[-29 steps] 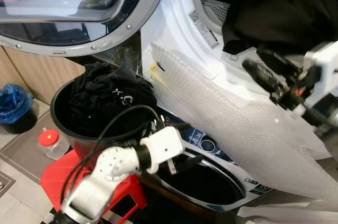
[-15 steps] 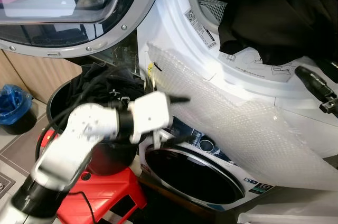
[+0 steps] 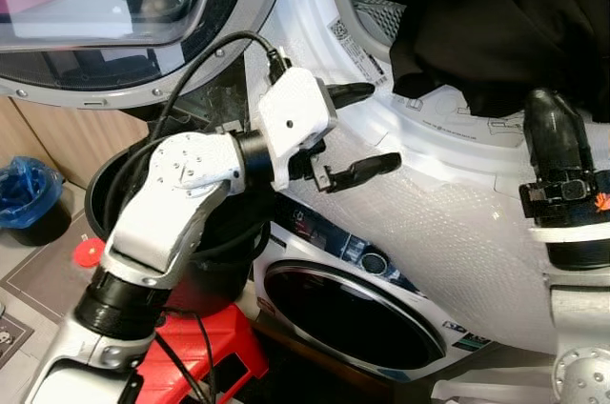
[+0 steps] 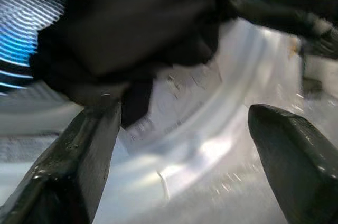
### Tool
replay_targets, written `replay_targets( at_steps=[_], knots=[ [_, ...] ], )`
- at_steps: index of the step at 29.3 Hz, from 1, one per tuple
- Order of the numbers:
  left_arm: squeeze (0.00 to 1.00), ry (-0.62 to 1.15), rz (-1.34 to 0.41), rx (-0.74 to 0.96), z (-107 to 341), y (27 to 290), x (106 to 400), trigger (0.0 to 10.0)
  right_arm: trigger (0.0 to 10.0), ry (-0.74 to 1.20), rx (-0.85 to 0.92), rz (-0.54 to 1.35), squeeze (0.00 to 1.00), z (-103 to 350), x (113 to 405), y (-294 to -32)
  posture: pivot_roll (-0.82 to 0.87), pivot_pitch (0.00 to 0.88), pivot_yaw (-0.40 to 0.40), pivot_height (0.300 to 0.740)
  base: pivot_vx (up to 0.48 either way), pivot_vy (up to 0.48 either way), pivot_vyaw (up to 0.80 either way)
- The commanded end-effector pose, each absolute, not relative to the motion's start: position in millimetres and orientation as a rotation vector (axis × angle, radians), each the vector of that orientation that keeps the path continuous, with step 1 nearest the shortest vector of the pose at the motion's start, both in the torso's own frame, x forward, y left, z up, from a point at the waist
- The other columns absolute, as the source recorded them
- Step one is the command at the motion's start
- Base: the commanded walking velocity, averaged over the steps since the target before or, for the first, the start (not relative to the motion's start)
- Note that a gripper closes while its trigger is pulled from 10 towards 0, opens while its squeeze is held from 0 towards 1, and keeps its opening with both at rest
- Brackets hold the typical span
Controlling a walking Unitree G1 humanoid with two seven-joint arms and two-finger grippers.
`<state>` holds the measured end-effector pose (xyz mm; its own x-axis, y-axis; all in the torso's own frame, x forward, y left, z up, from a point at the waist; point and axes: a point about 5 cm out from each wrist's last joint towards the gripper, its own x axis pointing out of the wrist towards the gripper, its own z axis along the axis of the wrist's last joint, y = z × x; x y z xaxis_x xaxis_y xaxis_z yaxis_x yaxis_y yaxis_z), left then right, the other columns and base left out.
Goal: Clothes washing
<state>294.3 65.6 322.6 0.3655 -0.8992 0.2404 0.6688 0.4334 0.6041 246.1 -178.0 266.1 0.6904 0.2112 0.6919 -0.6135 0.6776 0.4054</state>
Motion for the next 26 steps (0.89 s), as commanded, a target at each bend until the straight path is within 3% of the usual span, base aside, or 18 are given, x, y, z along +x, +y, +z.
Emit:
replay_targets(
  at_steps=[1, 12, 26],
  knots=[
    [0.00, -0.644, -0.993, 0.442, 332, 65, 296, 10.0, 10.0, -0.704, 0.749, 0.549, 0.00, 271, 236, -174, 0.13, 0.162, -0.070, 0.740, 0.000, 0.000, 0.00],
    [0.00, -0.675, -0.949, 0.445, 331, 62, 297, 10.0, 10.0, -0.654, 0.752, 0.656, 0.00, 267, 240, -155, 0.13, 0.149, -0.083, 0.740, 0.000, 0.000, 0.00],
    [0.00, -0.672, -0.897, 0.449, 328, 65, 302, 10.0, 10.0, -0.628, 0.694, 0.670, 0.00, 269, 242, -153, 0.14, 0.168, -0.094, 0.740, 0.000, -0.404, 0.00]
  ],
)
